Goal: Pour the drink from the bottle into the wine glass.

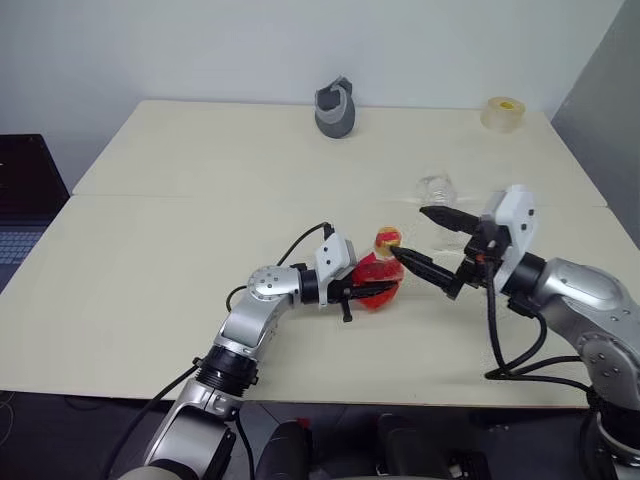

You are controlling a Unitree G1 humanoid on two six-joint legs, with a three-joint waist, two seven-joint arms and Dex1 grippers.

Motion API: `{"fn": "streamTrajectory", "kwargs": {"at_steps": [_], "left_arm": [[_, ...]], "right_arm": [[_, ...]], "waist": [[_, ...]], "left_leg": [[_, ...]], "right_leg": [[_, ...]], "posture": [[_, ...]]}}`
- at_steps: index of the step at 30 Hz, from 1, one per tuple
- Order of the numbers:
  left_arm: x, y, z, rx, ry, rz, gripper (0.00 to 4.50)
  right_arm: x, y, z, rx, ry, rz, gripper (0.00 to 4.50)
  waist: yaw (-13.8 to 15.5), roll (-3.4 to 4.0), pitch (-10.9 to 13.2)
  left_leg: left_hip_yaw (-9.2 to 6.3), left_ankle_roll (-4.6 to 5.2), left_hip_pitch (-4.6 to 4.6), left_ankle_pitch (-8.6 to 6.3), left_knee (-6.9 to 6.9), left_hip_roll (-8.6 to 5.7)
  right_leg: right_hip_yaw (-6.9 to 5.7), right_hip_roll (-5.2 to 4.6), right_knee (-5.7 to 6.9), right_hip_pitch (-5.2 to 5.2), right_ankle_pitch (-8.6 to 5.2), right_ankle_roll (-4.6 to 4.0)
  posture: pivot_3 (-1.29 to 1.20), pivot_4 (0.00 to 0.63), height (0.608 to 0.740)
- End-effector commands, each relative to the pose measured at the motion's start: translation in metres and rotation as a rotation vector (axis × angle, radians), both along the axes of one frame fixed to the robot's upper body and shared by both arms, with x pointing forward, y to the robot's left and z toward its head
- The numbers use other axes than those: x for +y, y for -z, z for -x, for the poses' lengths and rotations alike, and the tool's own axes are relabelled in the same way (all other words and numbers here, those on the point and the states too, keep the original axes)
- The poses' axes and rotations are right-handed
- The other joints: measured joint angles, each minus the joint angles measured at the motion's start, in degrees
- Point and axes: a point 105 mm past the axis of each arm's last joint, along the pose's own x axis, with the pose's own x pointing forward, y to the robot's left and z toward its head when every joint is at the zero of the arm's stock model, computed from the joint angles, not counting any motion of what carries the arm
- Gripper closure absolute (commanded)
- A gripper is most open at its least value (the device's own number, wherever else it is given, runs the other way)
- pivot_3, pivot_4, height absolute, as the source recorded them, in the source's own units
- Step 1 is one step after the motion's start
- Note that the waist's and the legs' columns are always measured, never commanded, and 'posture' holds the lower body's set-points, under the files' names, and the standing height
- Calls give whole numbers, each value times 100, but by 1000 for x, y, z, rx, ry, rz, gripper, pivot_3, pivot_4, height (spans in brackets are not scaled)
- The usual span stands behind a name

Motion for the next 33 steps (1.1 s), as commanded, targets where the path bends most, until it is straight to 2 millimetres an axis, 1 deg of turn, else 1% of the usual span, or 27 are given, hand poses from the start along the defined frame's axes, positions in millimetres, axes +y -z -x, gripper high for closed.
{"fn": "streamTrajectory", "kwargs": {"at_steps": [1, 6, 9, 12, 19, 23, 26, 33], "left_arm": [[-3, -18, 1, -70, 20, 41, 3730], [-3, -18, 2, -70, 19, 41, 3734], [-3, -17, 2, -70, 20, 40, 3735], [-4, -17, 1, -70, 21, 40, 3735], [-5, -18, 1, -70, 23, 42, 3736], [-5, -18, 1, -70, 22, 42, 3736], [-5, -18, 1, -70, 21, 43, 3736], [-6, -18, 2, -69, 22, 43, 3736]], "right_arm": [[-4, -10, 8, -17, -27, -5, 140], [-5, -11, 18, 13, -79, 6, 140], [9, -19, 22, -16, -125, -3, 140], [23, -22, 15, -73, -105, 7, 140], [44, -20, -1, -140, -51, 21, 140], [42, -22, -6, -150, -15, -6, 140], [36, -21, -7, -136, -3, -18, 140], [22, -13, 0, -93, -6, -11, 140]], "waist": [[0, 0, 0], [-2, 0, 0], [-3, 0, 0], [-15, 0, 0], [-8, 0, 0], [0, 0, 0], [0, 0, 0], [-1, 0, 0]], "left_leg": [[1, 0, 0, 0, 0, 0], [0, 0, 1, 0, -1, 2], [1, 0, 2, 0, -1, 2], [0, 0, 3, 0, -2, 2], [0, -1, 0, 1, 0, 1], [-5, -1, -3, 1, 0, 1], [-3, -1, -1, 1, 0, 1], [-3, 0, -2, 0, 0, 2]], "right_leg": [[1, 0, 0, 0, 0, 0], [0, 1, 0, 0, 0, 0], [1, 1, 1, 0, 0, 0], [1, 3, 2, 0, 0, 0], [1, 1, -1, 0, 0, 0], [-2, 0, -4, 0, 0, 0], [0, 0, -2, 0, 0, 0], [-1, 0, -2, 0, 0, 0]], "posture": [[0, 150, 740], [0, 150, 740], [0, 150, 740], [0, 150, 740], [0, 150, 740], [0, 150, 740], [0, 150, 740], [0, 150, 740]]}}
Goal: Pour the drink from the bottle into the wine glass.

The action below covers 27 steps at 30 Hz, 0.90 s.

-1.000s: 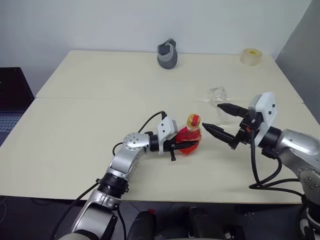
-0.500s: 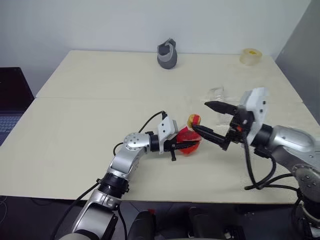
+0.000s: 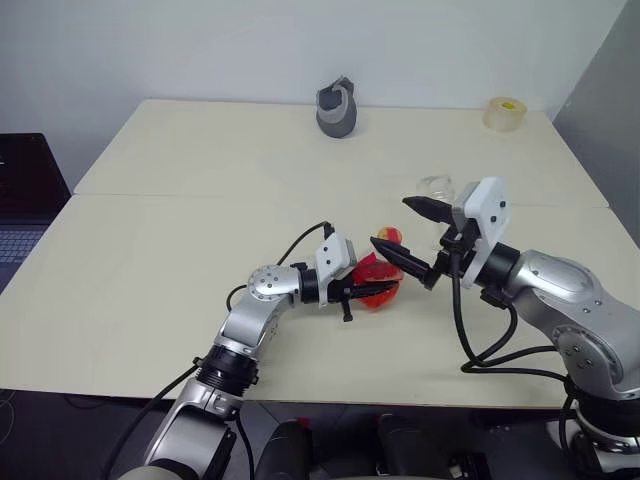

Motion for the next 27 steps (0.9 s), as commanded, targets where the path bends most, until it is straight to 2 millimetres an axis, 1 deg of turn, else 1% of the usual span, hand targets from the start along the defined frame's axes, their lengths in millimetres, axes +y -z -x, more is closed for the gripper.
{"fn": "streamTrajectory", "kwargs": {"at_steps": [1, 8, 13, 25, 27], "left_arm": [[-5, -17, 2, -63, 22, 38, 3736], [-6, -17, 2, -62, 26, 38, 3736], [-6, -17, 2, -62, 25, 37, 3737], [-5, -16, 2, -63, 21, 33, 3737], [-4, -16, 2, -65, 21, 31, 3737]], "right_arm": [[-9, -9, 6, -36, 3, -5, 140], [-6, -8, 13, -6, -45, -27, 140], [2, -10, 17, 12, -82, -64, 140], [8, -10, 16, 42, -97, -82, 140], [8, -10, 16, 41, -98, -79, 508]], "waist": [[0, 0, 0], [-1, 0, 0], [-1, 0, 0], [-1, 0, 0], [-1, 0, 0]], "left_leg": [[1, 0, 0, 0, 0, 0], [0, 0, 2, 0, -1, 1], [1, 0, 2, 0, -1, 1], [1, 0, 2, 0, 0, 1], [0, 0, 2, 0, 0, 1]], "right_leg": [[1, 0, 0, 0, 0, 0], [0, 1, 2, 0, 0, 0], [0, 1, 2, 0, 0, 0], [1, 1, 2, 0, 0, 0], [0, 1, 2, 0, 0, 0]], "posture": [[0, 150, 740], [0, 150, 740], [0, 150, 740], [0, 150, 740], [0, 150, 740]]}}
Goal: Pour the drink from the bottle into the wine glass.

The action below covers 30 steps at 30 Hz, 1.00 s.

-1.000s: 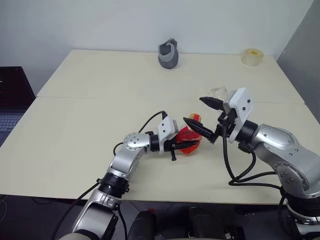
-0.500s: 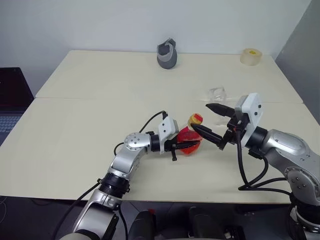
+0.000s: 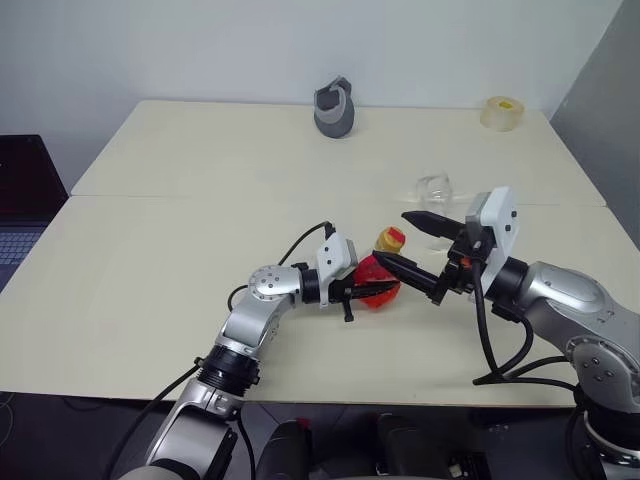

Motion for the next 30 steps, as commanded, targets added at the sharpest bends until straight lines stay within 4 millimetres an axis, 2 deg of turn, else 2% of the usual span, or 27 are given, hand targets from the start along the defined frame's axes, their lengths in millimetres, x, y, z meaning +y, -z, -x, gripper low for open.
{"fn": "streamTrajectory", "kwargs": {"at_steps": [1, 8, 9, 16, 20, 24, 27, 30], "left_arm": [[-3, -15, 1, -65, 16, 25, 3737], [-3, -15, 1, -67, 14, 27, 3737], [-3, -15, 1, -67, 14, 27, 3737], [-4, -16, 0, -71, 14, 28, 3741], [-4, -16, 0, -72, 13, 31, 3744], [-3, -17, 0, -73, 8, 38, 3744], [-3, -20, 2, -75, 13, 53, 3744], [-6, -25, 7, -74, 41, 68, 3744]], "right_arm": [[3, -11, 4, -45, -21, -12, 756], [5, -13, 6, -57, -39, -5, 3262], [5, -13, 6, -57, -41, -5, 3366], [3, -14, 9, -36, -59, -44, 3366], [-6, -18, 7, -10, -39, -104, 3366], [-32, -21, 1, -8, 44, -103, 3366], [-58, -7, -2, -24, 161, 33, 3366], [-94, 20, -4, 15, 312, 113, 3367]], "waist": [[0, 0, 0], [-1, 0, 0], [0, 0, 0], [0, 0, 0], [0, 0, 0], [2, 0, 0], [21, 0, 0], [31, 0, 0]], "left_leg": [[-1, 0, 0, 0, 0, 0], [0, 0, 0, 0, 0, 0], [0, 0, 0, 0, 0, 0], [0, 0, -1, 0, 0, 0], [0, 0, -1, 0, 0, -1], [1, 0, -2, 0, 0, -1], [2, 0, -4, 0, 0, -3], [7, 1, -5, 0, 0, -2]], "right_leg": [[-1, 0, 0, 0, 0, 0], [0, 0, 0, 0, 0, 0], [0, 0, 0, 0, 0, 0], [0, 0, 0, 0, 0, 0], [-1, 0, 0, 0, 0, 0], [0, 0, 0, 0, 0, 0], [-1, -1, -4, 0, 0, 0], [0, 0, -9, 2, 0, 0]], "posture": [[0, 150, 740], [0, 150, 740], [0, 150, 740], [0, 150, 740], [0, 150, 740], [0, 150, 740], [0, 150, 740], [0, 150, 740]]}}
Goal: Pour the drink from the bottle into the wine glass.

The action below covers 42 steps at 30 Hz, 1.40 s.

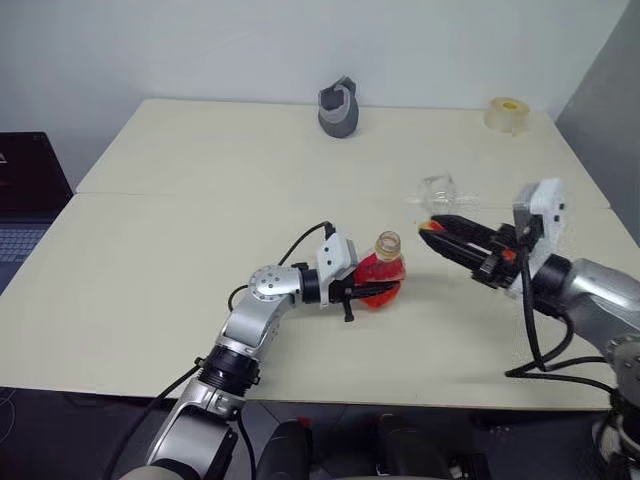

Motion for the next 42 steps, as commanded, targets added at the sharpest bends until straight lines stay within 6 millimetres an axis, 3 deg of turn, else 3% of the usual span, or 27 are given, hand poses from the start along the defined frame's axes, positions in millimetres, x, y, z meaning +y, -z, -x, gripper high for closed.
{"fn": "streamTrajectory", "kwargs": {"at_steps": [1, 5, 9, 13, 22, 23, 25, 27, 30, 35, 39, 42], "left_arm": [[-6, -24, 9, -62, 54, 59, 3744], [-8, -24, 15, -66, 104, 44, 3744], [-9, -23, 15, -72, 124, 30, 3744], [-9, -24, 14, -77, 128, 26, 3744], [-7, -24, 13, -80, 114, 23, 3744], [-7, -24, 13, -81, 110, 23, 3744], [-4, -24, 10, -85, 81, 26, 3744], [4, -27, 0, -83, 6, 44, 3744], [19, -30, -17, -92, -126, 70, 3744], [71, -35, -61, -102, -526, 175, 3744], [113, -32, -82, -118, -759, 216, 3745], [134, -30, -90, -122, -855, 235, 3748]], "right_arm": [[-39, 16, 0, -21, 165, 68, 3367], [-70, 60, 2, 59, 297, 120, 3367], [-75, 92, 3, 121, 318, 110, 3367], [-76, 109, 2, 159, 319, 108, 3367], [-78, 129, 12, 244, 281, 121, 232], [-79, 129, 14, 251, 277, 123, 0], [-85, 128, 21, 270, 267, 137, 0], [-87, 114, 25, 255, 239, 136, 0], [-73, 86, 28, 213, 141, 131, 0], [-14, 48, 19, 91, -97, 179, 0], [34, 30, 2, -9, -219, 176, 0], [58, 27, -5, -29, -280, 168, 0]], "waist": [[4, 0, 0], [-2, 2, -1], [-55, 4, -2], [-45, 10, -5], [-32, 11, -6], [-31, 11, -6], [-27, 12, -6], [-7, 12, -6], [-19, 12, -7], [-77, 12, -7], [-42, 7, -4], [-5, 6, -4]], "left_leg": [[6, 0, 0, 0, 0, -1], [23, -1, 6, 0, 0, 0], [52, -1, 30, 0, -10, 5], [67, -1, 35, 0, -12, 7], [69, -1, 33, 0, -10, 3], [69, -1, 33, 0, -10, 3], [68, -1, 32, 0, -10, 2], [69, -1, 31, 0, -9, 0], [66, 0, 30, 0, -4, -2], [64, 0, 47, 0, -12, 8], [62, -1, 42, 0, -12, 9], [52, -2, 17, 1, -5, 5]], "right_leg": [[-1, 0, -1, 2, 0, 0], [6, 0, 5, 2, 0, 0], [12, 7, 19, 2, -1, 1], [17, 12, 20, 2, -2, 0], [19, 10, 18, 3, -2, 1], [19, 10, 18, 3, -2, 1], [19, 10, 18, 4, -3, 2], [19, 10, 18, 5, -4, 4], [21, 8, 19, 5, -4, 5], [23, 12, 22, 9, -4, 6], [15, 13, 20, 7, -4, 5], [9, 4, 12, -3, -3, 3]], "posture": [[0, 150, 740], [0, 150, 740], [0, 150, 740], [0, 150, 740], [0, 150, 740], [0, 150, 740], [0, 150, 740], [0, 150, 740], [0, 150, 740], [0, 150, 740], [0, 150, 740], [0, 150, 740]]}}
